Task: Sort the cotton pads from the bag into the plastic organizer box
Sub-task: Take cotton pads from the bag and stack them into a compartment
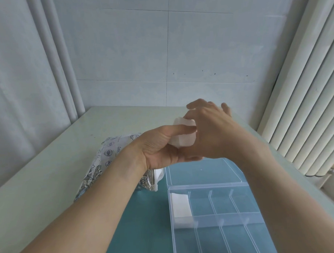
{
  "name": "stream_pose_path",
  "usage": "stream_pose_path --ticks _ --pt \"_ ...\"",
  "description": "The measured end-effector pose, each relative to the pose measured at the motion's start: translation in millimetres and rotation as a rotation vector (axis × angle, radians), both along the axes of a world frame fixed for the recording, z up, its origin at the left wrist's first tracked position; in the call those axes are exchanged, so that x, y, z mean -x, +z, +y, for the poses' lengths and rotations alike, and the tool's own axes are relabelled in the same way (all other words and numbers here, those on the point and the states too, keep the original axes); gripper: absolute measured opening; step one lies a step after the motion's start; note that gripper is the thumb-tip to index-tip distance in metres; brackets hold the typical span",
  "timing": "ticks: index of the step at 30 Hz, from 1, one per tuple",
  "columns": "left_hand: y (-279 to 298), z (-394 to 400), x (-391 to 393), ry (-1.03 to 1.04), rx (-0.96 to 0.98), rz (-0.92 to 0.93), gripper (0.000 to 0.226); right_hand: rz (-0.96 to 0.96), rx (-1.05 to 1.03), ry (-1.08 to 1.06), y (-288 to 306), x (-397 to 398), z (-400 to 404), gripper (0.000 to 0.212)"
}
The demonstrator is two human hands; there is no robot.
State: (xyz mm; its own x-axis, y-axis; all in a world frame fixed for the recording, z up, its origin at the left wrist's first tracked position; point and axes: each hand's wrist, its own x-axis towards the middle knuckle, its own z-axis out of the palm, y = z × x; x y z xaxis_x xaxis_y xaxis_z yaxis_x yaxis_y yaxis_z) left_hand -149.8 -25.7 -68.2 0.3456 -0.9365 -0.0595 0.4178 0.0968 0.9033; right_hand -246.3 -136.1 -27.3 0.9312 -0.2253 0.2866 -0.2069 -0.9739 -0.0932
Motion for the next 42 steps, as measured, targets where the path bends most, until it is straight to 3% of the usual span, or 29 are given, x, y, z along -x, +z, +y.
stream_pose_path --ticks 5,9,14,18,22,29,32,37,42 --pt "-3 -5 4 0.041 0.019 -0.019 0.030 0.006 -0.087 0.002 3 2 2 0.069" --pt "-3 -8 7 0.101 0.007 -0.090 0.024 0.043 -0.100 0.008 1 0 1 0.076" --pt "-2 -6 6 0.047 -0.049 -0.137 0.019 0.082 -0.072 -0.063 0 -3 1 0.061" --pt "-3 -2 5 -0.054 -0.098 -0.124 0.018 0.070 -0.139 0.027 1 -1 1 0.047" --pt "-5 -5 3 0.026 -0.053 -0.079 0.008 0.055 -0.229 0.123 -2 -3 -1 0.055" --pt "-5 -9 3 0.132 0.023 -0.060 0.011 0.055 -0.299 0.170 -2 -5 -5 0.071" --pt "-4 -6 5 0.061 -0.027 -0.154 0.014 0.038 -0.254 0.112 -4 -7 -8 0.042" --pt "-5 -8 5 0.103 -0.004 -0.109 0.014 0.026 -0.212 0.024 -6 -6 -9 0.063" --pt "-8 -11 6 0.127 -0.023 -0.122 0.012 0.051 -0.279 0.089 -4 -7 -8 0.044"
